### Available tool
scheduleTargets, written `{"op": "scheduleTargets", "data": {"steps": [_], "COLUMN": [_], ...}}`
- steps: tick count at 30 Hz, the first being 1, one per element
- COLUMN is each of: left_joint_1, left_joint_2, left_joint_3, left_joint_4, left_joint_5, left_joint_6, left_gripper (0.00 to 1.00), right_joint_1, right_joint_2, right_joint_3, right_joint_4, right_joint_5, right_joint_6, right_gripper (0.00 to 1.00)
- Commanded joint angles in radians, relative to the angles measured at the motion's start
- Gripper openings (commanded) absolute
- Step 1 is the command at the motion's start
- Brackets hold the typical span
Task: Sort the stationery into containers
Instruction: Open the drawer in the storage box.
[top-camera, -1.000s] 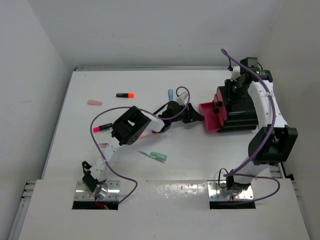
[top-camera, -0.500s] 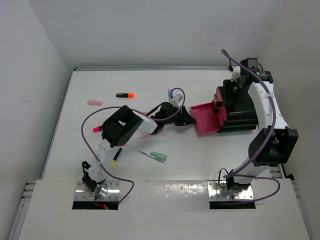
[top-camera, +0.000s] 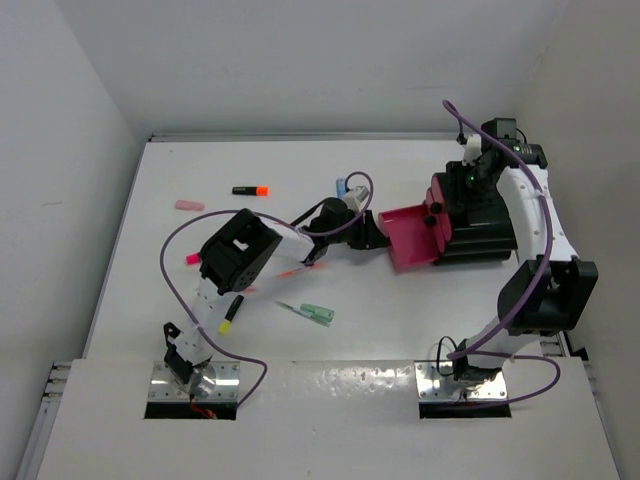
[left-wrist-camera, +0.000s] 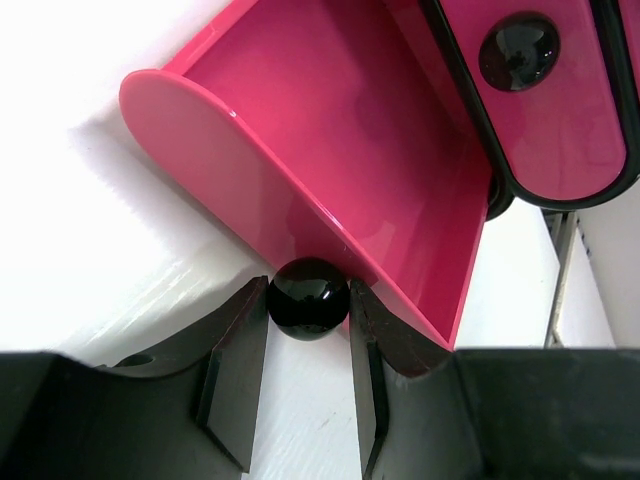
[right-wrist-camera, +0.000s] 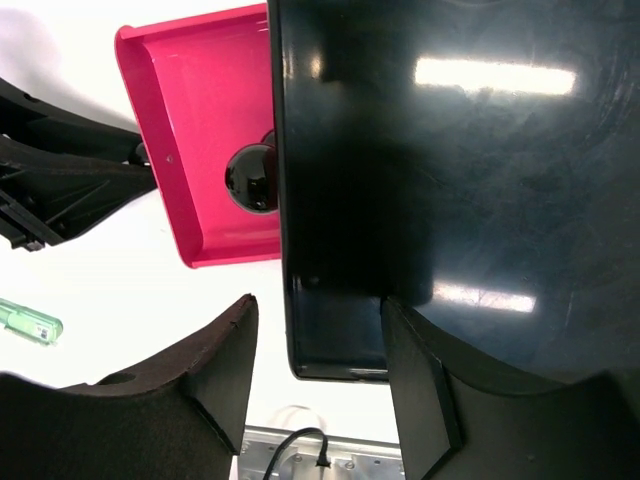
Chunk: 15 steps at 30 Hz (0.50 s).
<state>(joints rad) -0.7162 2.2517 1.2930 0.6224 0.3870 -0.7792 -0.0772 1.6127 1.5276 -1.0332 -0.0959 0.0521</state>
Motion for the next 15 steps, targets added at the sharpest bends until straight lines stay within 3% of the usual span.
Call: {"op": "scheduleTargets", "data": {"steps": [1,8,12,15], "left_joint_1": [0.06,0.077,0.077,0.078], "left_joint_2": [-0.06,-0.043,-0.026,-0.023], "left_joint_3": [-0.003,0.049,0.084,0.089], "left_joint_4": [-0.056,-0.055,-0.072,-0.066], "left_joint_5": [-0.073,-0.036,-0.005,-0.007], "left_joint_6": [0.074,0.09,0.1,0.112], "left_gripper": [0.17,0.14,0.25,0.28], "right_joint_1": [-0.007,-0.007,-0.007,-0.007], "right_joint_2": [0.016,0.009,0.012,0.013], "right_joint_3": [-0.046,-0.067,-0.067,-0.07], "right_joint_4": [-0.088,-0.082,-0.083,-0.083], "right_joint_5": [0.004,0.005,0.005,0.007], "right_joint_6": [0.002,-0.003,-0.003,-0.005], "right_gripper": [0.53,0.52,0.5,0.49]}}
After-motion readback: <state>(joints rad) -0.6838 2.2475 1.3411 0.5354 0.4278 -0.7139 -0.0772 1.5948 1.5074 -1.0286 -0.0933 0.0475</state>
